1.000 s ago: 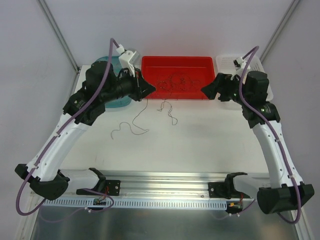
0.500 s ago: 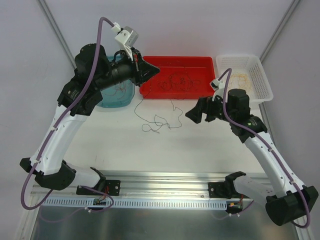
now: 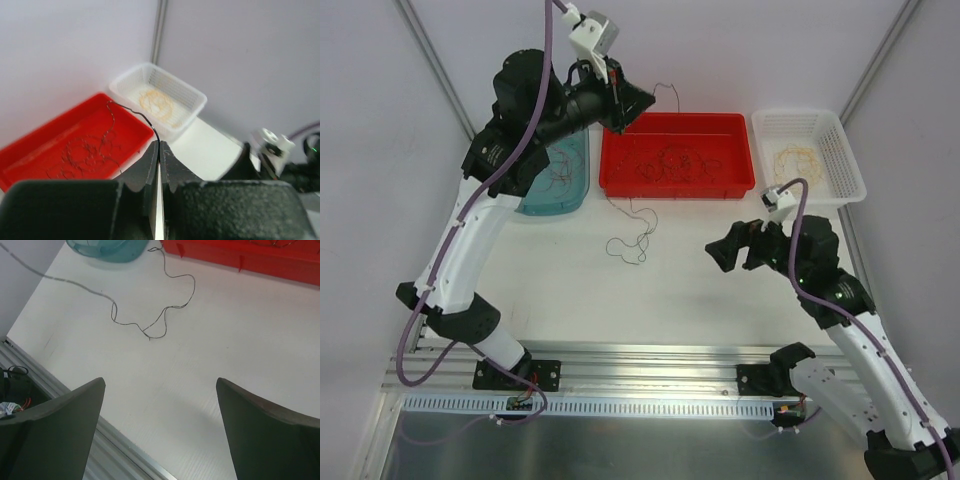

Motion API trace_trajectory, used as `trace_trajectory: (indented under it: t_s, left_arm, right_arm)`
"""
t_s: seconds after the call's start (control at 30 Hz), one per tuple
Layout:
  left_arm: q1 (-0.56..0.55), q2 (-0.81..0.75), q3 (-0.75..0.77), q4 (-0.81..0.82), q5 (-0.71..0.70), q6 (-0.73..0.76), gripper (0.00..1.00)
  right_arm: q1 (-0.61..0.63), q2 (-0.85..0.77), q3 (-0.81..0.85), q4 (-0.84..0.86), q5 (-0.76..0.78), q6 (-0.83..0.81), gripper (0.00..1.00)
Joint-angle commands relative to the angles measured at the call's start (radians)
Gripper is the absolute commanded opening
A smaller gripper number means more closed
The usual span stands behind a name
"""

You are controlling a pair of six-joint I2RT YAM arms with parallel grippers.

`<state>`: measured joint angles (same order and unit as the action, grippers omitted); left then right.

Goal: Untangle the cables

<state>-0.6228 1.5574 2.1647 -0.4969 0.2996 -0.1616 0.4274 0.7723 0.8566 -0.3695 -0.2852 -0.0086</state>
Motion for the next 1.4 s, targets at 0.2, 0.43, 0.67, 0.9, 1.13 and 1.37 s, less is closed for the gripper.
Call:
trace_trajectory:
  t_s: [0.2,0.43,0.67,0.9,1.13,1.37]
  left_arm:
    - [0.001,0.234,0.241,0.249,-0.151,0.152,0.00]
    - [0.018,0.380,0.153,0.463,-0.231,0.258,0.00]
    - [0.066,0.621,0.155,0.546,-0.295,0.202,0.18]
    - [0.084,0.531,-0.017,0.532,-0.353,0.099,0.86]
    - [0.078,0.152,-0.429,0.453,-0.332,-0.048,0.99]
    - [0.083,-0.190,-0.790,0.195,-0.339,-0.136,0.99]
  right_arm:
    - [0.007,-0.241,-0.004,-0.152,0.153,-0.001,0.98]
    - [0.005,-0.307,-0.024,-0.246,0.135,0.032,0.98]
    - [0.007,-0.311,-0.031,-0.298,0.136,0.019,0.98]
    - [0.005,-0.285,-0.036,-0.283,0.118,0.021,0.98]
    - [0.007,-0.165,-0.048,-0.220,0.113,0.021,0.97]
    - [0.007,0.099,-0.021,-0.048,0.161,0.091,0.97]
